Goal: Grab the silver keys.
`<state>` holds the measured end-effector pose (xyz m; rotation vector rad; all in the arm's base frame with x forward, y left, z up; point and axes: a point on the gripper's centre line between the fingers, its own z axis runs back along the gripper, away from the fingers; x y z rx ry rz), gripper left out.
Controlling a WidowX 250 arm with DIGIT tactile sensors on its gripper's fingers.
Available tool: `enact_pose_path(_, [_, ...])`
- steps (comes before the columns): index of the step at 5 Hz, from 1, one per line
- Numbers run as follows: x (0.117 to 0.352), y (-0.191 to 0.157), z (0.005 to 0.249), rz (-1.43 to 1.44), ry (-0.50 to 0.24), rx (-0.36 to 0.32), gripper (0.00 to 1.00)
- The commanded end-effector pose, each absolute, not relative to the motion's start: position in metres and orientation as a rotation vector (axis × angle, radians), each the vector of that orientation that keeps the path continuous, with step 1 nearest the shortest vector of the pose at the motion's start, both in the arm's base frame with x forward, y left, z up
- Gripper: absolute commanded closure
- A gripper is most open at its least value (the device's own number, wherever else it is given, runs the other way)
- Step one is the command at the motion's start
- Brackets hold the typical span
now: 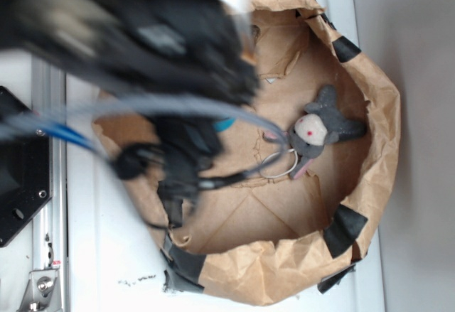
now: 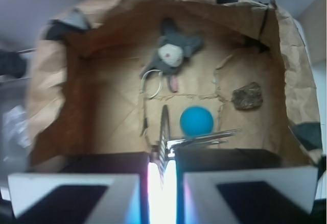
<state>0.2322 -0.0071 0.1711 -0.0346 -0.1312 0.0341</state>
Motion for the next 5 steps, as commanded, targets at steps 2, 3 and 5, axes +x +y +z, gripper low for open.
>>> enact_pose_path(2, [0.246, -0.03, 0.143, -0.005, -0.095, 0.005, 1.0])
enact_pose_path(3, [0.239, -0.029, 0.146, -0.03, -0.131, -0.023, 1.0])
enact_pose_path(5, [0.244, -0.028, 0.138, -0.003, -0.103, -0.029, 1.0])
